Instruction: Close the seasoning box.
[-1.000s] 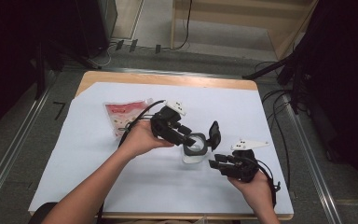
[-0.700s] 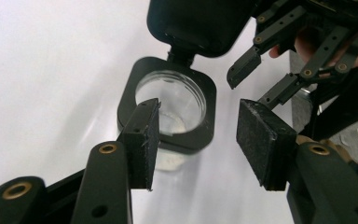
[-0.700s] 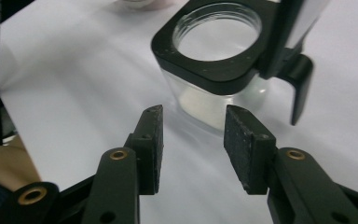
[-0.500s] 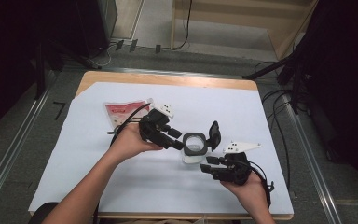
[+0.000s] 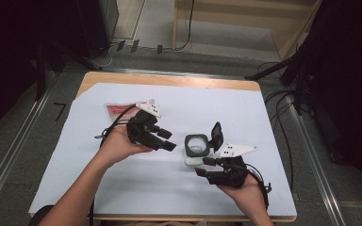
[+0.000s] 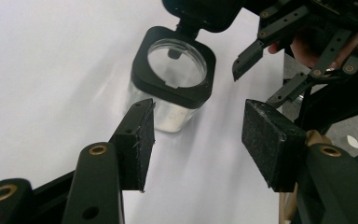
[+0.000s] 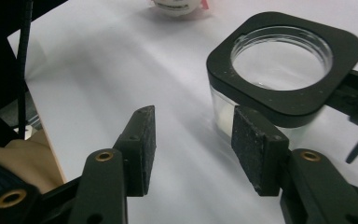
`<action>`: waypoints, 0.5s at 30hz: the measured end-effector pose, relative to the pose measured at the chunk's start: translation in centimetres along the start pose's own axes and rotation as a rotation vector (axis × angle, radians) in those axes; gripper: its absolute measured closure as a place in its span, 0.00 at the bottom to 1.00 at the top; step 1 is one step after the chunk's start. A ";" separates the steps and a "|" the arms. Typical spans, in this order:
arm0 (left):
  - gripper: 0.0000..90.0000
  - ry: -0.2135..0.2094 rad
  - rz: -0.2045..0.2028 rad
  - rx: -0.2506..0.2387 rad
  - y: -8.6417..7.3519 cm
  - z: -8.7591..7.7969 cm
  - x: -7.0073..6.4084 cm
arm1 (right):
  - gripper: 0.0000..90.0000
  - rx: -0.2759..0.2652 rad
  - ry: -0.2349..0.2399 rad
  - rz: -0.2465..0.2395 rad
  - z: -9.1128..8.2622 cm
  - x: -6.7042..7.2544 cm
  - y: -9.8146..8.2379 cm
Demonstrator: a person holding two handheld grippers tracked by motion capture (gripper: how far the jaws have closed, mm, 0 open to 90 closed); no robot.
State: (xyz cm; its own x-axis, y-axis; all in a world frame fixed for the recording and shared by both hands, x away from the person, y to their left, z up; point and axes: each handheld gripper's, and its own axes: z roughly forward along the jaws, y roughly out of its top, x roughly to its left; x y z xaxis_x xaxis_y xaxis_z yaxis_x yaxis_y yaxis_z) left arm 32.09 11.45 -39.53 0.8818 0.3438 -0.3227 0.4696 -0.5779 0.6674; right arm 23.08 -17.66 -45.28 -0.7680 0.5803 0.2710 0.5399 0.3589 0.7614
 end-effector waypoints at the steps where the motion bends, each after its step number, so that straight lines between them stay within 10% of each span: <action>1: 0.50 0.005 0.001 0.002 -0.1 -0.2 0.1 | 0.57 0.003 0.001 -0.005 0.2 0.1 0.0; 15: 0.50 0.061 -0.026 -0.006 -2.0 -3.7 1.3 | 0.58 0.063 0.027 -0.046 2.6 1.4 0.3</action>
State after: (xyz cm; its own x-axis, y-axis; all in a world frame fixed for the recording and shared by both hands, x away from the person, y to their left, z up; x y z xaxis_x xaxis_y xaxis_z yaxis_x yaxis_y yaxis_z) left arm 32.10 15.79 -38.84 0.8650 0.4030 -0.2988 0.4918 -0.5636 0.6637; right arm 23.03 -14.86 -46.22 -0.8008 0.5427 0.2533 0.5240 0.4300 0.7352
